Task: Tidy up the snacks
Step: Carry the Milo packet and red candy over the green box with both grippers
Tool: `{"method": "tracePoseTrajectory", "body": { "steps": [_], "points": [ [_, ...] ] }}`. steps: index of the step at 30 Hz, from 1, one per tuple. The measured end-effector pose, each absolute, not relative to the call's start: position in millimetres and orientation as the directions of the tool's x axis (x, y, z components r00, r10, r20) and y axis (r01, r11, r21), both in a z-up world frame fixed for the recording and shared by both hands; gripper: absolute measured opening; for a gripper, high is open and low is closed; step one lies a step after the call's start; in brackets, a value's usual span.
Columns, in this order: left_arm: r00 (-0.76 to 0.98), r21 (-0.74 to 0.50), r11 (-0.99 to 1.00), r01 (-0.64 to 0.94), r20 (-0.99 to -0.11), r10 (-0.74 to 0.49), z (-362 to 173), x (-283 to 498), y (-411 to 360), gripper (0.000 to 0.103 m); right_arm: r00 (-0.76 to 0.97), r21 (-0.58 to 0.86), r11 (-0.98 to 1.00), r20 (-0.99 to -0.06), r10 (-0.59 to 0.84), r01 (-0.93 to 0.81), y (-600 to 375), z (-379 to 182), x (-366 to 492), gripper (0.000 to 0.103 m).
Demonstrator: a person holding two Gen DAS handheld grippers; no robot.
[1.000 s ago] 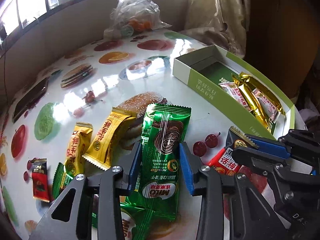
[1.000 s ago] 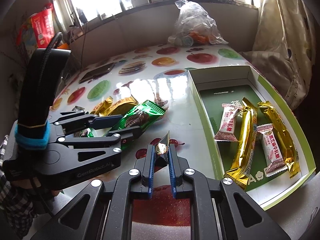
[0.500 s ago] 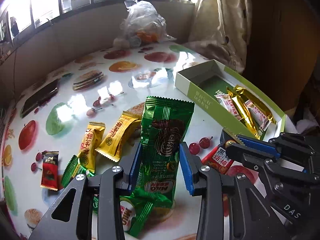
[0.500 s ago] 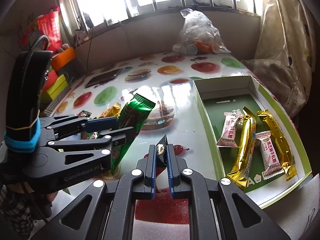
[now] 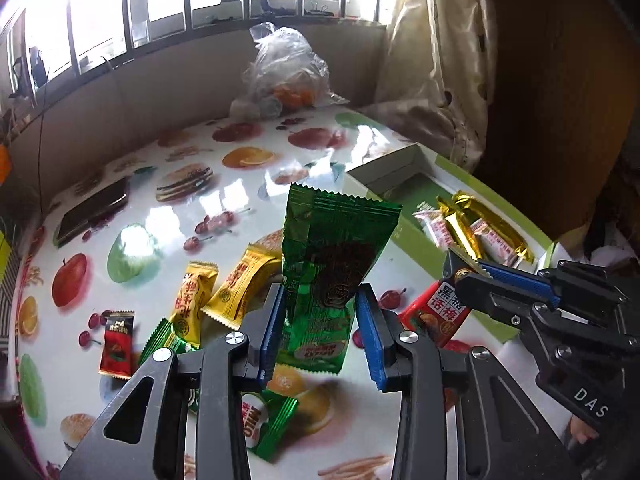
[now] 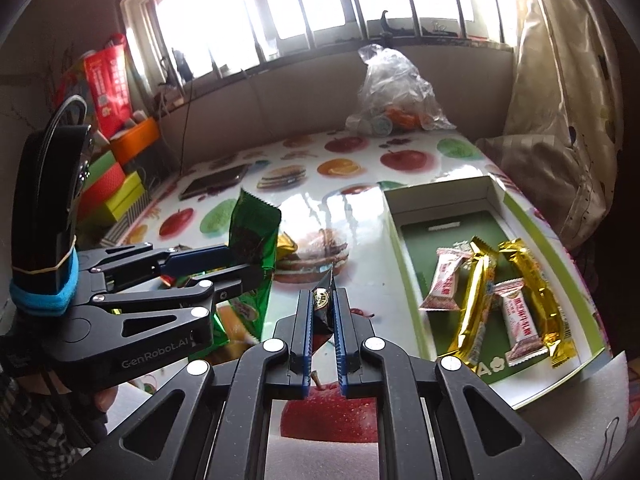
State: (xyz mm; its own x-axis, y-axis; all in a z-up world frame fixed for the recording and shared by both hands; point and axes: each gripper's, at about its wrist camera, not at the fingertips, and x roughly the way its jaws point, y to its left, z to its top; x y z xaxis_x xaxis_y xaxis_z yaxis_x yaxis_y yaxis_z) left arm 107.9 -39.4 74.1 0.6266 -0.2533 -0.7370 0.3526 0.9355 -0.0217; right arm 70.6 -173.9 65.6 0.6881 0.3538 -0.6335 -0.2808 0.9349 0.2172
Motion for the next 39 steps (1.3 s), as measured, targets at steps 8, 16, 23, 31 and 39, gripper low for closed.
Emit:
{"method": "tracePoseTrajectory", "body": {
  "steps": [8, 16, 23, 31, 39],
  "points": [
    [0.627, -0.027, 0.925, 0.380, -0.728, -0.279, 83, 110, -56, 0.037, 0.725, 0.222, 0.944, -0.604, 0.330, -0.244, -196, 80, 64, 0.010],
    [0.623, -0.043, 0.910, 0.412, -0.716, -0.316, 92, 113, -76, 0.037, 0.758, 0.229, 0.955, -0.584, 0.290, -0.189, -223, 89, 60, 0.010],
    [0.606, -0.068, 0.893, 0.444, -0.712, -0.356, 94, 121, -97, 0.037, 0.779, 0.240, 0.962, -0.575, 0.250, -0.131, -250, 92, 59, 0.010],
    [0.576, -0.105, 0.880, 0.463, -0.719, -0.389, 89, 135, -122, 0.037, 0.786, 0.254, 0.965, -0.584, 0.203, -0.061, -279, 87, 63, 0.010],
    [0.545, -0.113, 0.877, 0.467, -0.745, -0.386, 75, 153, -140, 0.037, 0.767, 0.288, 0.957, -0.609, 0.202, -0.024, -299, 73, 69, 0.010]
  ]
}}
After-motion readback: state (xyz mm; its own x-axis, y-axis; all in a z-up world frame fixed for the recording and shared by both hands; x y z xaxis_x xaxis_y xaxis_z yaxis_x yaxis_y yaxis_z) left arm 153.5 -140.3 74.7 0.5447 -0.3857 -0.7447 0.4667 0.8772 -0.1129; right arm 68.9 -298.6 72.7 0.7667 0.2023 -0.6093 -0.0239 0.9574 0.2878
